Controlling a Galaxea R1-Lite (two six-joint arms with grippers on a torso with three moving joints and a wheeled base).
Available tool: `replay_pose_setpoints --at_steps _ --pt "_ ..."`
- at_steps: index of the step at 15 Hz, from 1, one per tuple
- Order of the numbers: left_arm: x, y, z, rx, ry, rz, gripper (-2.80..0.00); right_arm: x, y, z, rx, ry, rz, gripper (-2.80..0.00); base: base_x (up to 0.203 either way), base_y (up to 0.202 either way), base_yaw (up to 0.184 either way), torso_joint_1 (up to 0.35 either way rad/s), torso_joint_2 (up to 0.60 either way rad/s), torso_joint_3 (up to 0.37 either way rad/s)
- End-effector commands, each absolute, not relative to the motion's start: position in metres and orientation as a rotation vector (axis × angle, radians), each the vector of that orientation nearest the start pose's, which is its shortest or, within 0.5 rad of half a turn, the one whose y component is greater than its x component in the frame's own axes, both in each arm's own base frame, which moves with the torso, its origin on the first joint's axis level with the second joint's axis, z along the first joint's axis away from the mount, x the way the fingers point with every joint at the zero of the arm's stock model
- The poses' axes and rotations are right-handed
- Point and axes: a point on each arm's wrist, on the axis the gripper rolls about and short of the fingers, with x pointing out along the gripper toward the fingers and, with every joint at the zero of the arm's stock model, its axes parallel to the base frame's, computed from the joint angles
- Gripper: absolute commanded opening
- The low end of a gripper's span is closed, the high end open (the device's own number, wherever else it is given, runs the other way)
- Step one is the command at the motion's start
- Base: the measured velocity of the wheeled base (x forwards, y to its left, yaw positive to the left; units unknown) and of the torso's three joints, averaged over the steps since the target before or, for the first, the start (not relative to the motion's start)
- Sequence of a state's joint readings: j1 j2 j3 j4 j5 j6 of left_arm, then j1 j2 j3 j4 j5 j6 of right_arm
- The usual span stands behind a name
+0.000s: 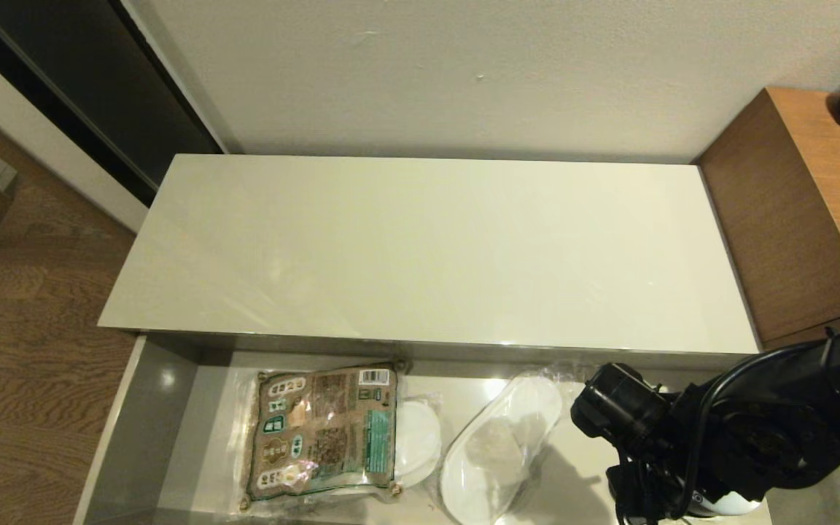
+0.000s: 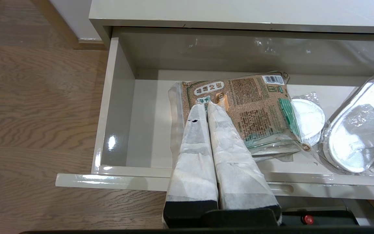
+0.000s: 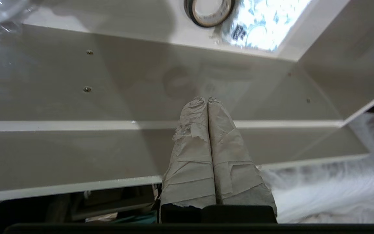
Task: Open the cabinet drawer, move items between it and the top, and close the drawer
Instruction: Take out the tissue from the drawer
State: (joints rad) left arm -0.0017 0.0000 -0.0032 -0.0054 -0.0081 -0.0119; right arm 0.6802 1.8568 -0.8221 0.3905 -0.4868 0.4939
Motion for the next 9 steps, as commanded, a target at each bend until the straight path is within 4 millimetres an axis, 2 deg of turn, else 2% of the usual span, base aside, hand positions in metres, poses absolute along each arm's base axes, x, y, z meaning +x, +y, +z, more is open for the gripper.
replay_pose_setpoints --at_steps 1,6,9 --pt "-0.023 0.000 0.077 -0.012 -0.008 -0.009 -2.80 0.203 0.148 0.076 -0.306 1.172 -0.180 -2.80 0.000 0.000 0.000 0.000 0.00 0.000" --pt "-0.023 0.000 0.077 -0.012 -0.008 -0.009 -2.80 0.209 0.127 0.058 -0.111 1.189 -0.378 -2.80 0.000 0.000 0.000 0.000 0.00 0.000" --pt "-0.023 0.000 0.077 -0.012 -0.008 -0.009 -2.80 0.215 0.107 0.036 -0.049 1.169 -0.429 -2.80 0.000 0.000 0.000 0.000 0.00 0.000"
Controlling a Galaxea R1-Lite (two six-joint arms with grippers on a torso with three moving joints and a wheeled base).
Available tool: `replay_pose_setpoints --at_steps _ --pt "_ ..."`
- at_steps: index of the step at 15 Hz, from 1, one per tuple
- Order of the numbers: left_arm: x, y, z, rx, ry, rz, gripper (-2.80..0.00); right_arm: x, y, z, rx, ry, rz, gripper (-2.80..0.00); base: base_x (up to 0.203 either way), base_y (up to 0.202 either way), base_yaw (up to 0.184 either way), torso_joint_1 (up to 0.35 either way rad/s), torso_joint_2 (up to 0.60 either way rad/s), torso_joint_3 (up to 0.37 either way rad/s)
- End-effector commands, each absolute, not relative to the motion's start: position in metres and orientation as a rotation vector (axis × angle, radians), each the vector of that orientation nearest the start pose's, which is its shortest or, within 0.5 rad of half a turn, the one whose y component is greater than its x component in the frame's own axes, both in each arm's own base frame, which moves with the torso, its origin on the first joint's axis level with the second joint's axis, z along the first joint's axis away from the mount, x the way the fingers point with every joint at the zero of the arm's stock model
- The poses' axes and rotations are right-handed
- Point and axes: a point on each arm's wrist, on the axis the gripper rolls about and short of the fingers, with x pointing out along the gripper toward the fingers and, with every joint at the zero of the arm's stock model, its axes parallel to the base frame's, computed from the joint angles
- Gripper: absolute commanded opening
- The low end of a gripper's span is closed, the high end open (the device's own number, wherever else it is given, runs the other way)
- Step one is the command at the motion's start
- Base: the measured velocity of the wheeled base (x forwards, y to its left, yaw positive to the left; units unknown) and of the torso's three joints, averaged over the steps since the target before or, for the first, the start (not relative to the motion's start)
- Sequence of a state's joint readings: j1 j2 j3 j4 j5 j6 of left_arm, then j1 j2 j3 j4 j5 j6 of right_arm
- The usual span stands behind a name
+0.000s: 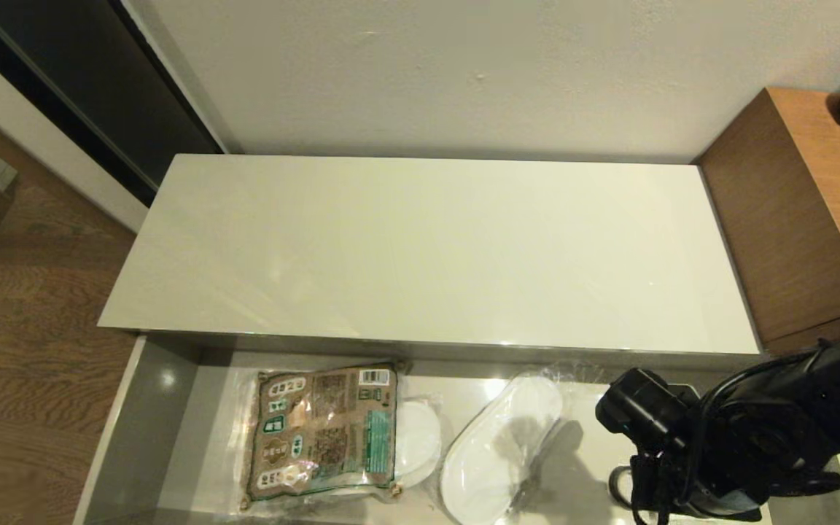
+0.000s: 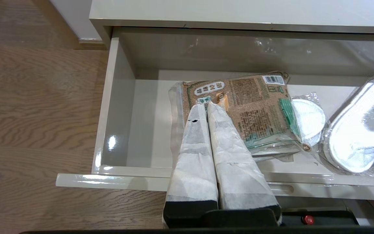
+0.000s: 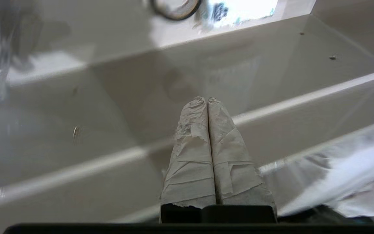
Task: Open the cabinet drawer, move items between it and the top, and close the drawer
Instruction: Take out the tissue from the drawer
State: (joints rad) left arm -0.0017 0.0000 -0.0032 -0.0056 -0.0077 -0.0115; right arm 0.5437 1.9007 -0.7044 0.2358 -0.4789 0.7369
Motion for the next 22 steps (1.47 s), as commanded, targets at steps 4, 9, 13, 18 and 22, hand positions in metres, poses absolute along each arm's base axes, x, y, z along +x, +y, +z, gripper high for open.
replay_pose_setpoints --at_steps 4,9,13,18,22 --pt "-0.023 0.000 0.077 -0.012 -0.008 -0.009 -2.80 0.206 0.091 0.010 -0.030 1.164 -0.448 -2.80 0.000 0.000 0.000 0.000 0.00 0.000" --pt "-0.023 0.000 0.077 -0.012 -0.008 -0.009 -2.80 0.234 0.065 -0.022 -0.032 1.120 -0.453 -2.80 0.000 0.000 0.000 0.000 0.00 0.000" --pt "-0.023 0.000 0.077 -0.012 -0.008 -0.009 -2.80 0.244 0.051 -0.043 -0.070 1.113 -0.450 0.00 0.000 0.000 0.000 0.000 0.00 0.000" --pt "-0.023 0.000 0.077 -0.012 -0.008 -0.011 -2.80 0.253 0.042 -0.061 -0.179 1.028 -0.405 0.00 0.000 0.000 0.000 0.000 0.00 0.000" --pt "-0.023 0.000 0.077 -0.012 -0.008 -0.009 -2.80 0.258 0.021 -0.069 -0.175 1.055 -0.465 0.00 0.000 0.000 0.000 0.000 0.00 0.000"
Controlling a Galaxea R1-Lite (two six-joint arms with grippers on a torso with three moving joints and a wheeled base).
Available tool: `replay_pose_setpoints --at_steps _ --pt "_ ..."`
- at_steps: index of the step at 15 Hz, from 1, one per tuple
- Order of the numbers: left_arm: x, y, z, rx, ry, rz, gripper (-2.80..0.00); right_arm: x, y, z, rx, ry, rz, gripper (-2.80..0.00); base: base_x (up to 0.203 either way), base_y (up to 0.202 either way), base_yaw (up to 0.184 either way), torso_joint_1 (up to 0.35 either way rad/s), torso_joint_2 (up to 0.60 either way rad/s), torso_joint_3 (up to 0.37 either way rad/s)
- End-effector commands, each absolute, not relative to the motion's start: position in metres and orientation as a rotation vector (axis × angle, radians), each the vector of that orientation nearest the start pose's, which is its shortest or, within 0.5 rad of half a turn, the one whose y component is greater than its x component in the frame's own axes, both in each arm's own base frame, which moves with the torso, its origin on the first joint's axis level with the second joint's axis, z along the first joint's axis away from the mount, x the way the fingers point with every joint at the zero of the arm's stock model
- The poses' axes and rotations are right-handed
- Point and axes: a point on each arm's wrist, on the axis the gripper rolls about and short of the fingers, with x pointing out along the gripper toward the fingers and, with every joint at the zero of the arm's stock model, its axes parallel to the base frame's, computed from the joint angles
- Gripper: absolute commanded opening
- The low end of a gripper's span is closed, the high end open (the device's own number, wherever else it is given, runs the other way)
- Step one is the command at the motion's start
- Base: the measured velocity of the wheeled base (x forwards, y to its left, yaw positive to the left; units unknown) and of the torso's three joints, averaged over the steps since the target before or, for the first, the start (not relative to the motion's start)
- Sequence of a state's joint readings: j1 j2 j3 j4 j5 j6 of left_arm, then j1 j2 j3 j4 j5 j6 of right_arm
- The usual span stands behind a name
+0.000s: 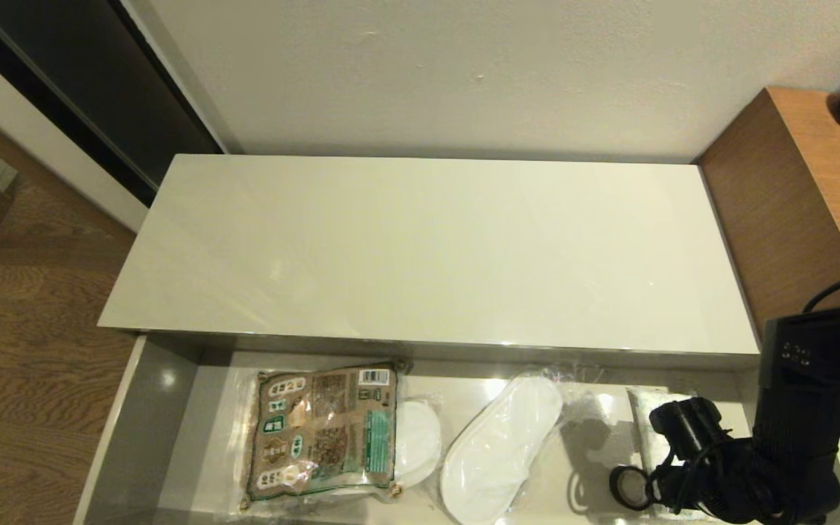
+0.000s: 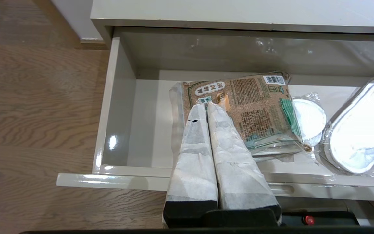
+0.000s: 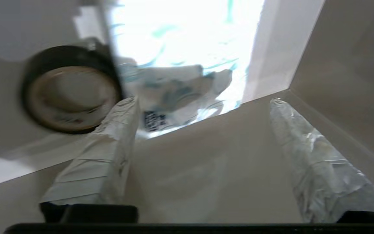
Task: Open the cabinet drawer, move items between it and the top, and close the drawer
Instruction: Take out the tissue from the drawer
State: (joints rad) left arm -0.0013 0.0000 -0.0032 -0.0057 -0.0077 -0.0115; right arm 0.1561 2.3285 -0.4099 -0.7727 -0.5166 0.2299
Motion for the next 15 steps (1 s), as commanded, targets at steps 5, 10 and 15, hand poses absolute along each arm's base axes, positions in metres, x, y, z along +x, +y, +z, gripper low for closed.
replay_pose_setpoints --at_steps 5,10,15 --pt "-0.023 0.000 0.077 -0.012 -0.008 -0.010 -2.80 0.262 0.005 -0.086 -0.175 1.080 -0.477 0.00 0.000 0.000 0.000 0.000 0.00 0.000" --pt "-0.023 0.000 0.077 -0.012 -0.008 -0.009 -2.80 0.275 0.009 -0.087 -0.091 1.066 -0.352 0.00 0.000 0.000 0.000 0.000 0.00 0.000" --pt "-0.023 0.000 0.077 -0.012 -0.008 -0.009 -2.80 0.277 0.009 -0.087 0.010 1.063 -0.301 0.00 0.000 0.000 0.000 0.000 0.00 0.000"
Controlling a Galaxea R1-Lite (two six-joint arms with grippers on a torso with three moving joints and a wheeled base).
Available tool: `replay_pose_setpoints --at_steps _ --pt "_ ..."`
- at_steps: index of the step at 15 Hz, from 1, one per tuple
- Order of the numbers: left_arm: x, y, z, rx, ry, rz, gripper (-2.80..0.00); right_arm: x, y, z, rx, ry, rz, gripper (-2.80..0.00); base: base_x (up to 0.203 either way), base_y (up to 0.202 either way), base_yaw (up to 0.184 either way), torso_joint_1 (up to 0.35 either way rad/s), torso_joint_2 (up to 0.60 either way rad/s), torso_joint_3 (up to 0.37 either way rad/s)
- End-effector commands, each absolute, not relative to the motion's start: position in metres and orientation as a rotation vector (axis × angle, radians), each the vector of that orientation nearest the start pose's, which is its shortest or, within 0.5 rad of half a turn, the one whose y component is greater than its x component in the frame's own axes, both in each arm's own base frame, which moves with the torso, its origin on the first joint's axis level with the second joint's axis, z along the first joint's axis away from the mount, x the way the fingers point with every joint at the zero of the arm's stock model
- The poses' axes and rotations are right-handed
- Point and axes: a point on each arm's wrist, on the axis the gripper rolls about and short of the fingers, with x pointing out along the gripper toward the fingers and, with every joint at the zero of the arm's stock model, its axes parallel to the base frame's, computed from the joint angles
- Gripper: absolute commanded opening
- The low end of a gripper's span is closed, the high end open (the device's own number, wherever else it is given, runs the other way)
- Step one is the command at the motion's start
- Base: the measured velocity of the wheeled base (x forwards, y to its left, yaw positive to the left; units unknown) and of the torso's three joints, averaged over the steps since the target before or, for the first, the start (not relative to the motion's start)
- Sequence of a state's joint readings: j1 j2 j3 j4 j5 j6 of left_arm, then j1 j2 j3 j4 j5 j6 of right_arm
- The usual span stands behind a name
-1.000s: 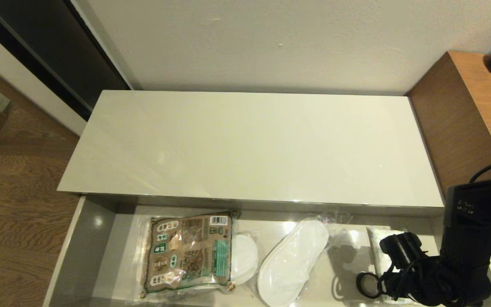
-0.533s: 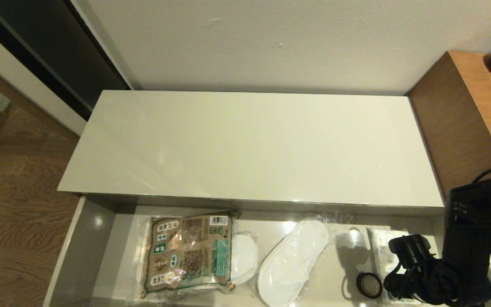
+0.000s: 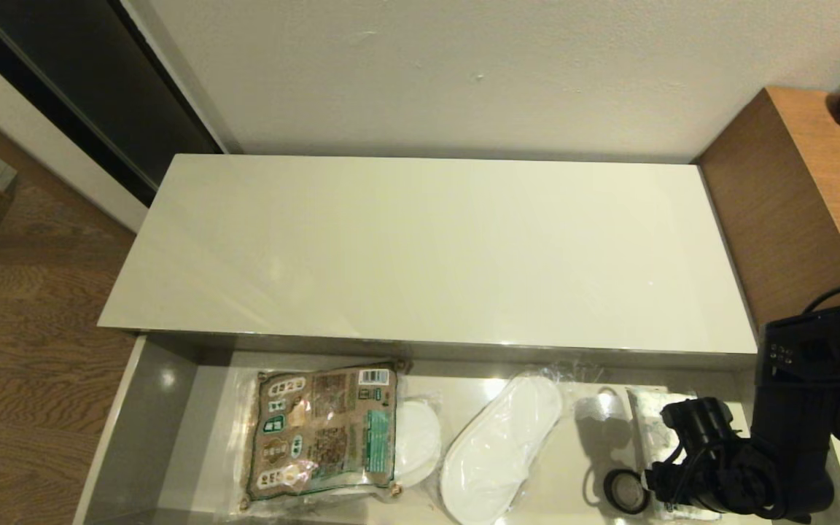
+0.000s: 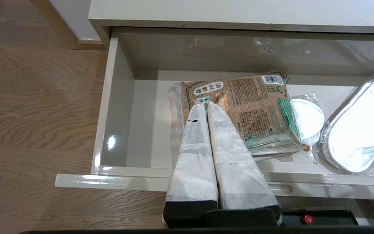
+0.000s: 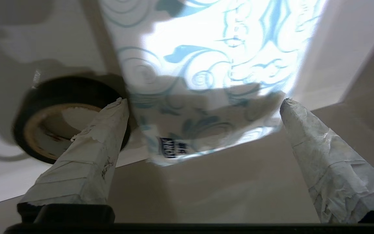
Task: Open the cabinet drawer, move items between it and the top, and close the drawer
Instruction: Take out the tissue from the drawer
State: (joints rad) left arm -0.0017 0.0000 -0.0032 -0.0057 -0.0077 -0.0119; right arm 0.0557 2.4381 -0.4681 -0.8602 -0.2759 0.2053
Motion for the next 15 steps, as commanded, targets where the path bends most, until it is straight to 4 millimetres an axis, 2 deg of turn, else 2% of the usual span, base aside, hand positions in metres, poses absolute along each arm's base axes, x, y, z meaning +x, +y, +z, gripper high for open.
replay_pose_setpoints --at_steps 1,4,8,10,15 --pt "-0.023 0.000 0.077 -0.012 -0.008 -0.009 -2.80 0.277 0.009 -0.086 0.012 1.055 -0.300 0.00 0.000 0.000 0.000 0.000 0.00 0.000" --pt "-0.023 0.000 0.077 -0.012 -0.008 -0.009 -2.80 0.273 0.008 -0.080 0.026 1.054 -0.304 0.00 0.000 0.000 0.000 0.000 0.00 0.000" --pt "-0.023 0.000 0.077 -0.012 -0.008 -0.010 -2.80 0.278 0.005 -0.072 0.058 1.045 -0.300 0.00 0.000 0.000 0.000 0.000 0.00 0.000" --pt "-0.023 0.000 0.077 -0.012 -0.008 -0.009 -2.80 0.286 0.005 -0.071 0.061 1.041 -0.296 0.00 0.000 0.000 0.000 0.000 0.00 0.000" --pt "-0.023 0.000 0.077 -0.012 -0.008 -0.009 -2.80 0.284 0.001 -0.071 0.088 1.044 -0.322 0.00 0.000 0.000 0.000 0.000 0.00 0.000"
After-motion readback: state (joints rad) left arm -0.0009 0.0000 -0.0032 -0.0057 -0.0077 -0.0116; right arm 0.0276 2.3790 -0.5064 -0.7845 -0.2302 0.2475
